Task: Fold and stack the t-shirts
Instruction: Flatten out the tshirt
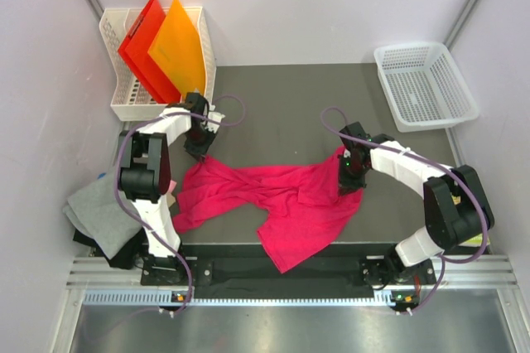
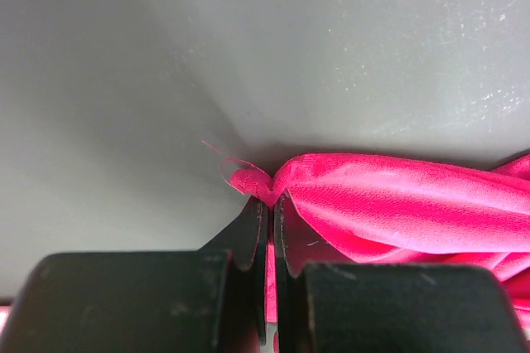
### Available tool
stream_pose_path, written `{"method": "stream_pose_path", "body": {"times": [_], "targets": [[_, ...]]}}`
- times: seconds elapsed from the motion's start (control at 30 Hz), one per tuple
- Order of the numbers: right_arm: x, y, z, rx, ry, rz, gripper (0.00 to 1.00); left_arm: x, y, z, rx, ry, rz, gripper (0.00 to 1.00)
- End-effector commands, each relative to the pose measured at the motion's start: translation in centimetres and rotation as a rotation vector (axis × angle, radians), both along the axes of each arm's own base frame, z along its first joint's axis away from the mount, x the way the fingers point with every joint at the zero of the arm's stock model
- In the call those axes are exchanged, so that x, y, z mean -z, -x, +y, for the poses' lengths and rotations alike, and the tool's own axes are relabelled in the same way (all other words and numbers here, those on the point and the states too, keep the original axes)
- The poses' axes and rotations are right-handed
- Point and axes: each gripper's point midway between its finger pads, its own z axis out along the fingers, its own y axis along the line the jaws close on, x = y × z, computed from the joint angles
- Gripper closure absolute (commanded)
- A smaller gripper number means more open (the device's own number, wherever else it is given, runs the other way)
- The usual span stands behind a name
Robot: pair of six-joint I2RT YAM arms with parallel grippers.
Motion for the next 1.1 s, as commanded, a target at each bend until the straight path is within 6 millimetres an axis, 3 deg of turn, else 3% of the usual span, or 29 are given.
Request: {"method": "stream_pose_path", "body": {"times": [0.0, 0.23, 0.43, 0.7, 0.8, 0.9, 0.93, 1.0, 1.03, 1.07], "targets": [[-0.8, -1.0, 0.4, -0.008, -0.006, -0.034, 1.0, 0.0, 0.6, 0.9, 0.002, -0.028, -0.001, 1.0], [-0.5, -0.4, 0.3, -0.002, -0.008, -0.019, 1.0, -0.2, 0.5, 1.0, 0.001, -0.032, -0.007, 1.0], [0.2, 1.1, -0.1, 0.002, -0.015, 0.003, 0.77, -0.6, 0.3, 0.9, 0.003, -0.029, -0.016, 1.0], [0.7, 1.0, 0.0, 0.004, -0.014, 0.013, 0.81, -0.9, 0.2, 0.8, 0.002, -0.025, -0.022, 1.0], [0.7, 0.9, 0.1, 0.002, -0.01, 0.014, 0.98, -1.1, 0.2, 0.9, 0.002, -0.029, -0.027, 1.0], [-0.2, 0.4, 0.0, 0.002, -0.004, -0.005, 1.0, -1.9, 0.1, 0.9, 0.002, -0.026, -0.041, 1.0], [-1.2, -0.6, 0.0, 0.004, 0.008, -0.043, 1.0, -2.6, -0.3, 0.9, 0.002, -0.028, -0.061, 1.0], [-3.3, -1.4, -0.3, -0.011, 0.023, -0.088, 1.0, -4.6, -1.1, 1.0, -0.003, -0.03, -0.105, 1.0], [-5.8, -3.2, -0.1, -0.007, 0.022, -0.162, 1.0, -6.4, -2.4, 1.1, -0.012, -0.038, -0.158, 1.0], [-7.6, -3.4, -0.1, -0.016, 0.017, -0.191, 1.0, -8.2, -2.7, 1.2, -0.017, -0.036, -0.189, 1.0]]}}
